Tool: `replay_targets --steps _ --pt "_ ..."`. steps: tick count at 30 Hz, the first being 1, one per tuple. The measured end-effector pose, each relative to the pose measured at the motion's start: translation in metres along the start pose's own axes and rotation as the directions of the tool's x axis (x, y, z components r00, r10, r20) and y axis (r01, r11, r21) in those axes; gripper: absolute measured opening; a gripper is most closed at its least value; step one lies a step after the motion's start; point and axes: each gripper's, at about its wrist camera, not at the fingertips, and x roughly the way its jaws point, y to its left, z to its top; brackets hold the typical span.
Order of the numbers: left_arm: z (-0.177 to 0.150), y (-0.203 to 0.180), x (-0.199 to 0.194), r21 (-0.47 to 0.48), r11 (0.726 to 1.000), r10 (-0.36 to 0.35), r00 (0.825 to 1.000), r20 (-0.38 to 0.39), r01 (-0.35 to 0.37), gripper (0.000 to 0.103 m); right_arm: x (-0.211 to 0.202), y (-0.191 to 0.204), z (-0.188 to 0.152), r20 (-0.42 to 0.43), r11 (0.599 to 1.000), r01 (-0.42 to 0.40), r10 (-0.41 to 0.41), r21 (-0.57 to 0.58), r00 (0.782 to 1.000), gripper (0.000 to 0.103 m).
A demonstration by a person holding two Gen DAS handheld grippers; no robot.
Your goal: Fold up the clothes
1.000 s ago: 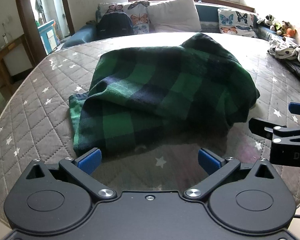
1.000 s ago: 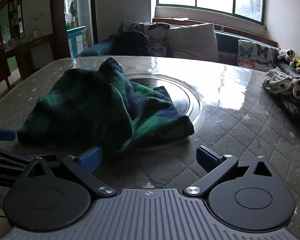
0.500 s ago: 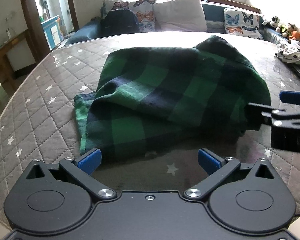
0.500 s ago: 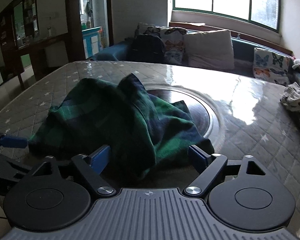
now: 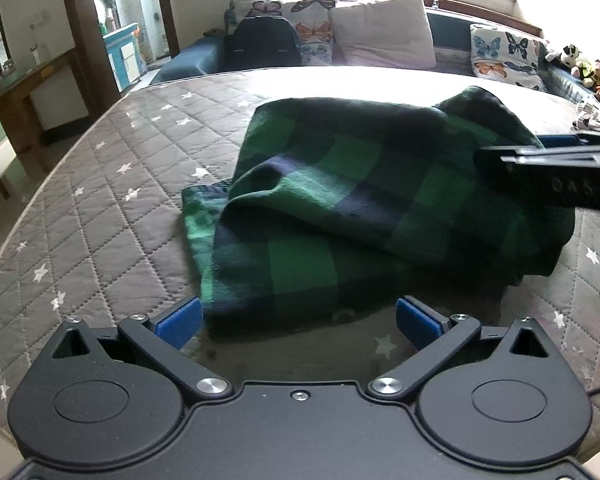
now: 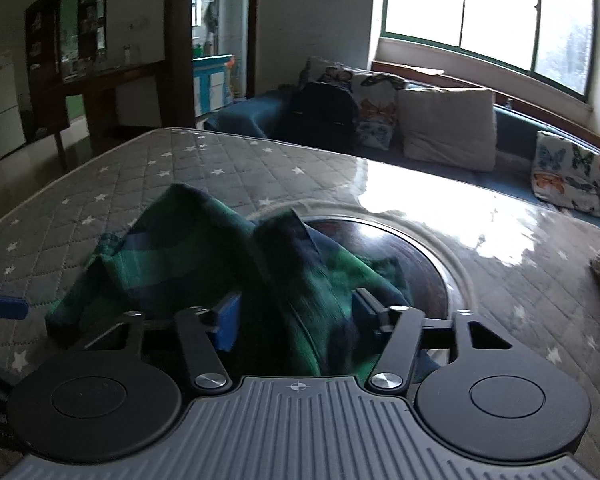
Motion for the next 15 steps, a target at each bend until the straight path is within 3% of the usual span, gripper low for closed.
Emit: replay_targets --steps 5,7,9,15 --pt "0.0 0.008 -0.001 -0.016 1.0 0.017 1.0 0.001 -0.017 0.103 0.006 0.011 0.011 0.011 0.998 -0.02 0.021 -0.065 1.0 0.039" --pt "0.0 0.012 -0.002 -0.02 0.999 0.026 1.0 0.003 -0.025 0.103 0.009 0.013 0.013 -0.001 0.996 -0.041 0.041 -0.079 0.999 0.026" --pt "0.0 0.016 -0.003 -0.025 0.999 0.037 0.999 0.007 -0.037 0.103 0.009 0.014 0.013 -0.009 0.995 -0.067 0.067 -0.079 0.998 0.02" --pt "0.002 0.03 -0.006 -0.055 0.996 0.07 0.997 0.015 -0.069 0.103 -0.005 0.027 0.009 -0.007 0.986 -0.129 0.129 -0.108 0.992 0.013"
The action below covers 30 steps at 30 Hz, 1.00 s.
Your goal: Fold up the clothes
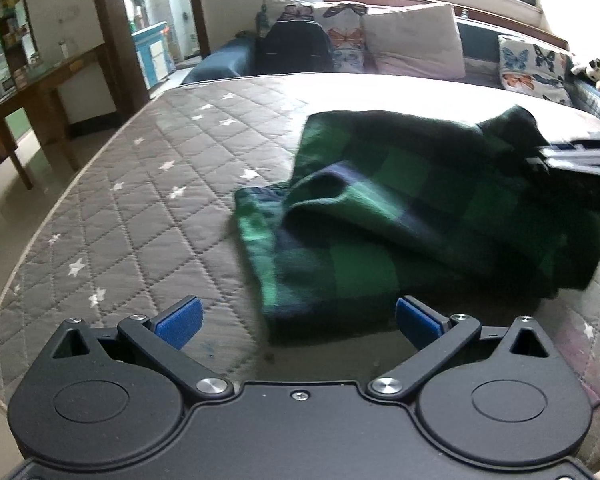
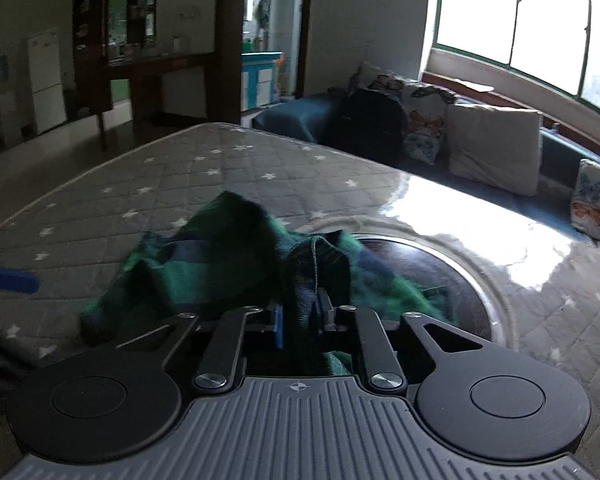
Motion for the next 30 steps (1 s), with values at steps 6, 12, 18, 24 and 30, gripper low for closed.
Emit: replay_targets --steps 6,12,18,24,30 --pt "0.009 0.016 -0.012 -0.042 0.999 0.029 0.998 0.048 -0.027 0.103 -0.018 0.025 -0.011 -0.014 0.993 -0.094 0.093 -0.071 0.996 0.011" --pt "0.019 0.026 -0.024 -0.077 0.996 0.041 0.995 0.088 -0.034 0.103 -0.029 0.05 -0.029 -0.059 0.977 -0.181 0.175 -0.111 0.983 0.011" --pt "0.023 0.017 -0.025 -0.052 0.999 0.014 0.995 0.1 -0.009 0.103 -0.039 0.073 -0.049 -0.11 0.961 -0.246 0.233 -0.123 0.966 0.01" --pt "0.032 0.003 -0.02 -0.015 1.0 -0.009 0.993 0.115 0.011 0.103 -0.048 0.088 -0.06 -0.128 0.952 -0.262 0.243 -0.159 0.961 0.01" --pt "0.049 -0.021 -0.011 0.051 0.998 -0.038 0.99 0.138 0.032 0.103 -0.047 0.086 -0.062 -0.115 0.955 -0.258 0.243 -0.145 0.963 0.01"
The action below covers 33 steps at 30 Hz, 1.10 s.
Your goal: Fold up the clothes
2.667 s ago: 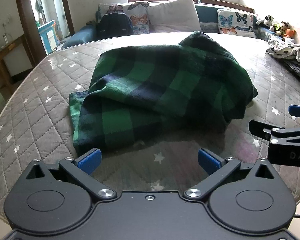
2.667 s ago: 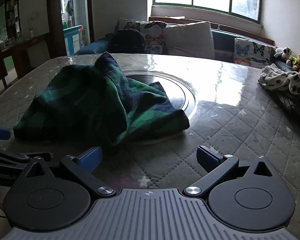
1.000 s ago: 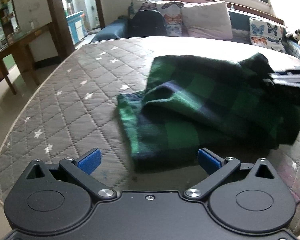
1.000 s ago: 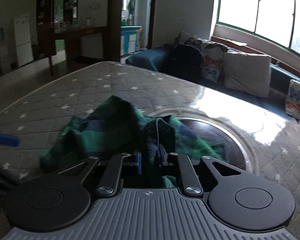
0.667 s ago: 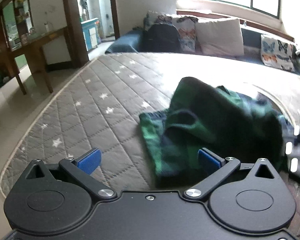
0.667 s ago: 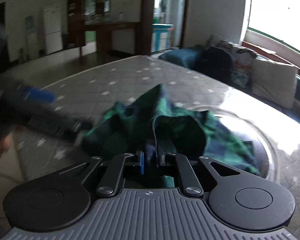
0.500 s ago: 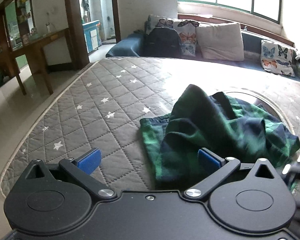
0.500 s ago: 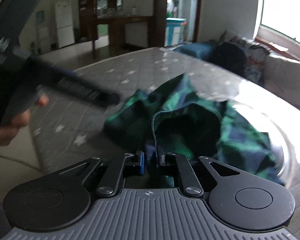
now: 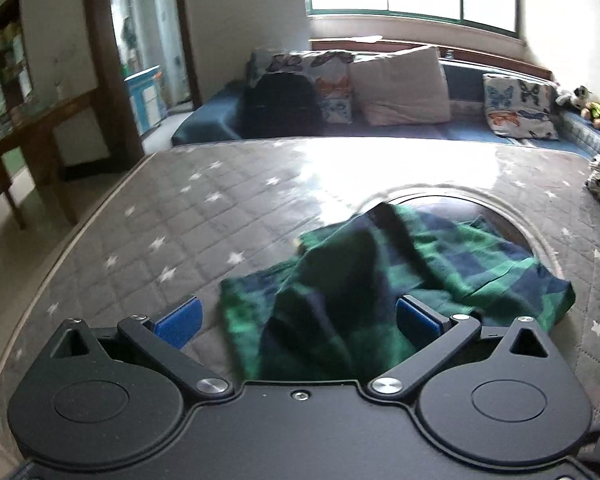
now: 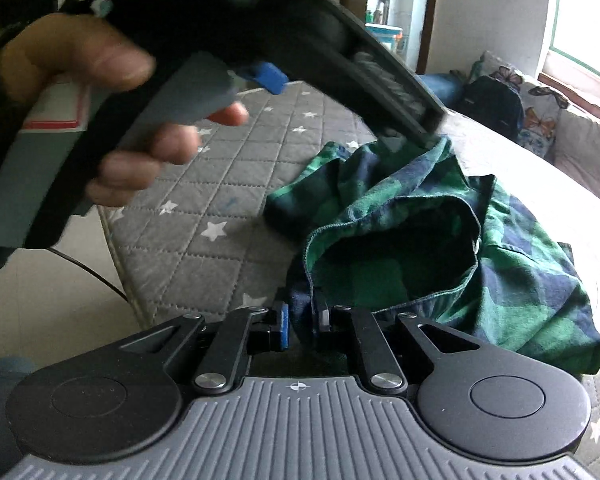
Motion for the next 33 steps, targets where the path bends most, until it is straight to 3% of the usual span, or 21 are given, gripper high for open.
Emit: replay_targets --steps 13,24,26,28,33 --pt "0.017 -0.028 0.042 0.037 0.998 -0.039 0.997 -0.065 0.042 0.103 0.004 -0.008 -0.007 0.023 0.999 -0.015 0.014 0.047 1.0 0.011" --pt "0.016 -0.013 0.073 -0.016 1.0 -0.017 0.986 -0.166 0.015 0.054 0.004 -0.012 -0.012 0.034 0.997 -0.017 0.014 0.07 0.999 0.011" --pt "0.014 -0.006 0.072 -0.025 1.0 -0.017 0.986 -0.164 0.013 0.033 0.004 -0.012 -0.012 0.035 0.997 -0.012 0.009 0.07 0.999 0.011" --pt "0.011 0.003 0.07 -0.048 0.999 -0.022 0.986 -0.163 0.014 0.021 0.003 -0.012 -0.013 0.038 0.998 -0.006 0.003 0.07 0.999 0.011" --pt "0.004 0.026 0.055 -0.107 0.994 -0.032 0.99 -0.141 0.017 0.014 0.002 -0.011 -0.013 0.041 0.998 0.004 -0.006 0.065 0.999 0.011"
